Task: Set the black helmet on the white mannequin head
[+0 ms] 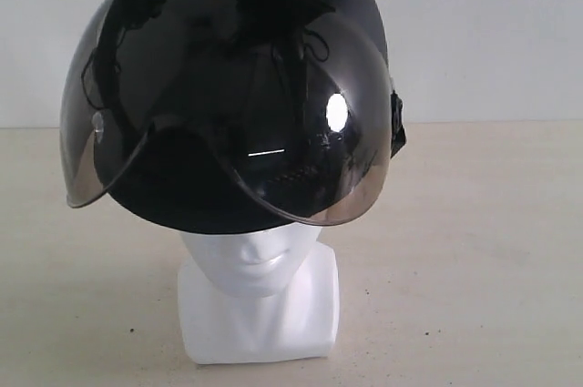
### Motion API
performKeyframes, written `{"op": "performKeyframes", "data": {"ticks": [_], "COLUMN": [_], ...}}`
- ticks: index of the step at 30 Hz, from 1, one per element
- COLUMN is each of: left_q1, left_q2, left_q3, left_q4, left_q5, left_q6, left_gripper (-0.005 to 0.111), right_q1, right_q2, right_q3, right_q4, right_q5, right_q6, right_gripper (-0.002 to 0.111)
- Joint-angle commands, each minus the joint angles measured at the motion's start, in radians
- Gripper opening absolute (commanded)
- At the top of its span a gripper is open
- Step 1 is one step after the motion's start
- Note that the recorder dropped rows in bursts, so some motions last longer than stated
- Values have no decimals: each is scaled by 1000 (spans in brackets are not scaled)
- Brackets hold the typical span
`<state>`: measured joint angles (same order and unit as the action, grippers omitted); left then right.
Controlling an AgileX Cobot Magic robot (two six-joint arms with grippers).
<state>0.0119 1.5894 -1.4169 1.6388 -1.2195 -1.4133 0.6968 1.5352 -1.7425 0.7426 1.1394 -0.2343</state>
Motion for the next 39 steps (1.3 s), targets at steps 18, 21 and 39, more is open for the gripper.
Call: {"op": "performKeyframes", "data": {"ticks": [18, 21, 39], "left_q1": [2, 2, 2], "left_q2": [6, 6, 6], "left_q3": [-3, -3, -3], "left_q4": [27, 27, 27], "left_q5": [-2, -2, -2], "left_q6": [-29, -29, -29], "left_gripper": [5, 5, 5], "right_q1": [76, 113, 140], "right_q2": [3, 3, 3], "right_q3": [-2, -2, -2], "right_q4": [-131, -168, -248], "right_q5": [82, 82, 82], "right_q6": [71, 84, 132], "right_gripper": [0, 0, 0]}}
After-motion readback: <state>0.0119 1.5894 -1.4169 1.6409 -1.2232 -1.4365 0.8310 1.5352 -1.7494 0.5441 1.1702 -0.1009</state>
